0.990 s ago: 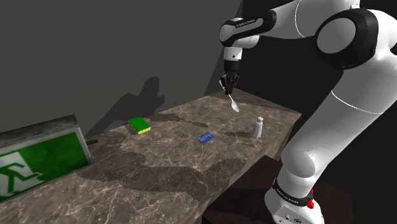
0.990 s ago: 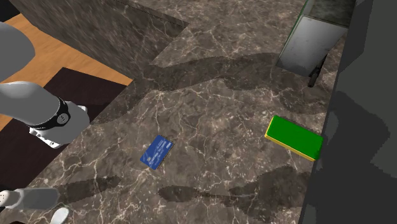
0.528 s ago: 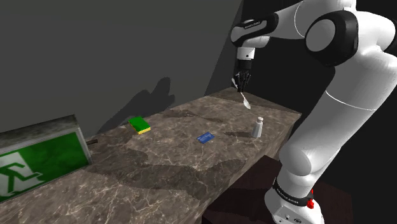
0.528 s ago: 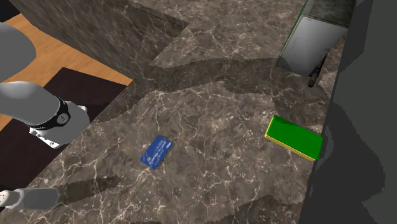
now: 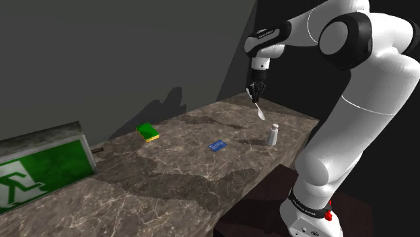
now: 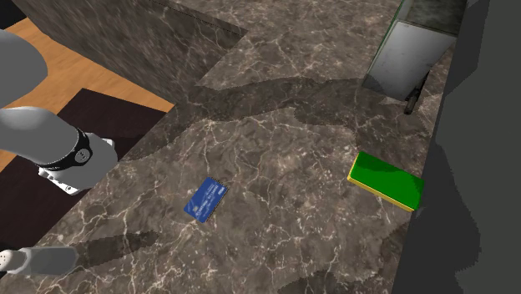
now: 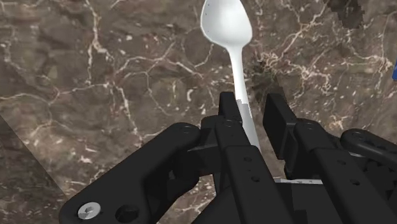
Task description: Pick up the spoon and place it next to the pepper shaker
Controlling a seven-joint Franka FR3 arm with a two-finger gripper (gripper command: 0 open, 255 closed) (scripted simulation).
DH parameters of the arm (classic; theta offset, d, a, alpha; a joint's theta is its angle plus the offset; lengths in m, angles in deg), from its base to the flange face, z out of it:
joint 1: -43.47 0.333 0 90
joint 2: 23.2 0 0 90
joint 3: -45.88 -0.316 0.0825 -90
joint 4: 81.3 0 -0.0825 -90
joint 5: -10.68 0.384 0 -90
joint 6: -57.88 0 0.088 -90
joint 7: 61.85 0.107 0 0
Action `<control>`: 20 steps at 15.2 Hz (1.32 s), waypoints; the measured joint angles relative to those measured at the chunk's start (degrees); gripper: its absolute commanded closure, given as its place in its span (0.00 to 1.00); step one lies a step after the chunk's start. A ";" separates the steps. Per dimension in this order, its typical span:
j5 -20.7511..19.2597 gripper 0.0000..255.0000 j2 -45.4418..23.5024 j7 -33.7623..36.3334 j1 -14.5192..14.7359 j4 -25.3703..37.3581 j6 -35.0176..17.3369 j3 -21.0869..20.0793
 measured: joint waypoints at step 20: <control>2.14 1.00 -5.85 -2.45 -0.18 -9.52 -14.92 0.35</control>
